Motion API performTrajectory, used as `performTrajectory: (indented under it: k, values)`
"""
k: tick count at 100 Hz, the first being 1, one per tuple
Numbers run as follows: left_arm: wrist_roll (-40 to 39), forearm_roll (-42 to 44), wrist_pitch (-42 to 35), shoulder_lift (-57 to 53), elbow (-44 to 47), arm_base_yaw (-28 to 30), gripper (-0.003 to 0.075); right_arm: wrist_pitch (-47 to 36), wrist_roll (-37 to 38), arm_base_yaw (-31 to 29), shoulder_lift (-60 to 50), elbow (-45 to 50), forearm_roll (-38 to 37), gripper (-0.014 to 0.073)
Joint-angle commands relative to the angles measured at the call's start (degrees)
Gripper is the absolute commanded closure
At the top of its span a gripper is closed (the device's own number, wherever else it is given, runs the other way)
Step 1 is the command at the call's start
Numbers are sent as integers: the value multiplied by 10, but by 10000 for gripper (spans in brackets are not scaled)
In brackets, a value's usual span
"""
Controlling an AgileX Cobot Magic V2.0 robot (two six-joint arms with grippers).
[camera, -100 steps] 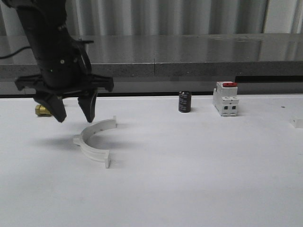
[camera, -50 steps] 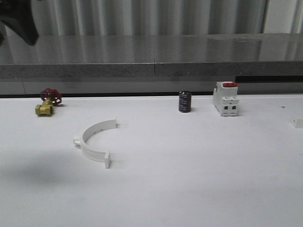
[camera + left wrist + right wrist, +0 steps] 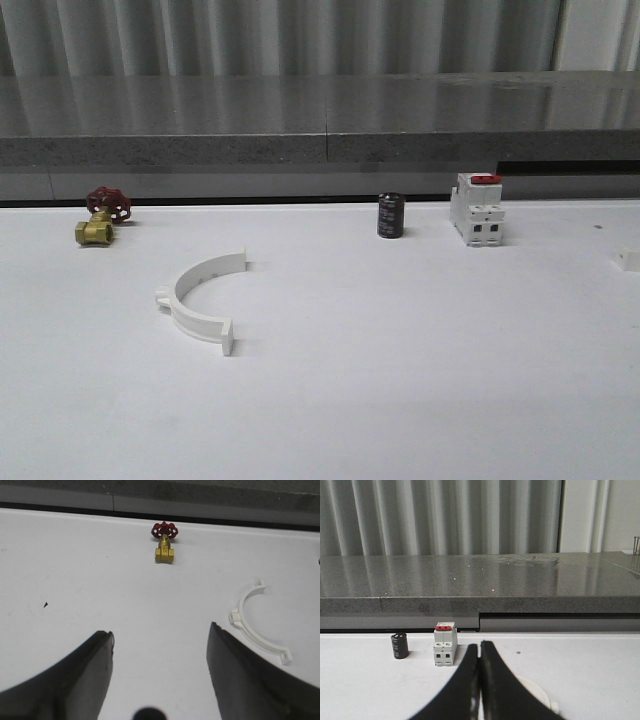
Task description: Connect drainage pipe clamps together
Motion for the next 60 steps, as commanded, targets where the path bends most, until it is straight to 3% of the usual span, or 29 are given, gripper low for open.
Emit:
performTrajectory:
  k: [1, 8, 15, 34, 60]
  values:
    - [1, 3, -43, -40, 20, 2, 302, -49, -4, -2, -1, -11, -4, 661]
    - [1, 3, -43, -68, 45, 2, 320, -52, -4, -2, -1, -11, -4, 661]
    - [1, 3, -43, -93, 66, 2, 390, -52, -4, -2, -1, -11, -4, 661]
    - [1, 21, -50, -132, 92, 2, 738, -25, 2, -2, 0, -21, 11, 661]
    - [1, 22, -60, -135, 94, 2, 741, 208, 7, -2, 68, -168, 45, 661]
